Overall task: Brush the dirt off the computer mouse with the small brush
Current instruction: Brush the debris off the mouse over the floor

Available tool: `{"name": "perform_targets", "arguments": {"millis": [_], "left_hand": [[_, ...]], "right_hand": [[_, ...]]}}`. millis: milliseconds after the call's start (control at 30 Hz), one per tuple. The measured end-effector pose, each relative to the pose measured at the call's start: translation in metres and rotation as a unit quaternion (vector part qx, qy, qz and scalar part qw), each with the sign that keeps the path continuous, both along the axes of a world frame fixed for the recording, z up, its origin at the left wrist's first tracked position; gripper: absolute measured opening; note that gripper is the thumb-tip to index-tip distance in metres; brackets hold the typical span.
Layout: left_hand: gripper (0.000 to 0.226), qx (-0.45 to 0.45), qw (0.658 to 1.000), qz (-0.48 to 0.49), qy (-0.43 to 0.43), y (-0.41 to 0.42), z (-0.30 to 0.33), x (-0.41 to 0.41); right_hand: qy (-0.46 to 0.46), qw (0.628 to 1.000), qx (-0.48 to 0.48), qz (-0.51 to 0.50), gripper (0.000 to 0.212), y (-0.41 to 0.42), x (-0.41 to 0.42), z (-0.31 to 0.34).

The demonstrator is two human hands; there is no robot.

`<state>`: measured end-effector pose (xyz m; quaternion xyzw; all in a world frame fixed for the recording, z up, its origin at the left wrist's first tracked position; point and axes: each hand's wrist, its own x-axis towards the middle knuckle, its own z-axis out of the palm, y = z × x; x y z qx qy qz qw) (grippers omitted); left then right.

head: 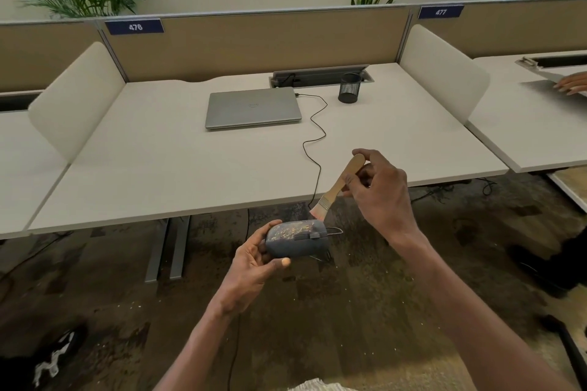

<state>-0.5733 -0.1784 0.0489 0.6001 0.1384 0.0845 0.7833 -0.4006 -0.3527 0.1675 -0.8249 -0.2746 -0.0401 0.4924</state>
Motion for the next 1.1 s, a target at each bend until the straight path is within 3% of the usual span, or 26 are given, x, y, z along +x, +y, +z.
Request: {"name": "perform_targets", "arguments": {"millis": [200,500,700,900,1100], "left_hand": [[0.077,0.014,1.000,0.004,-0.002,0.002,-0.002,-0.001],[0.082,0.004,1.000,0.014,-0.007,0.007,-0.005,-0.006],[0.080,-0.004,1.000,0.018,-0.007,0.008,-0.009,-0.005],[0.077,0.001,1.000,0.017,-0.003,0.008,-0.012,-0.007],[0.079,-0.002,1.000,0.015,-0.009,0.007,-0.011,-0.007]], "right_hand": [[-0.012,1.000,0.000,0.008,0.048,0.009,0.000,-0.003],[-0.036,0.998,-0.044,0.006,0.051,0.021,0.005,-0.008],[-0.032,0.999,-0.017,0.022,0.049,0.029,0.001,-0.005],[-0.038,0.997,-0.065,0.018,0.049,0.028,0.001,-0.008],[-0.036,0.998,-0.039,0.028,0.048,0.032,-0.003,-0.008]]}}
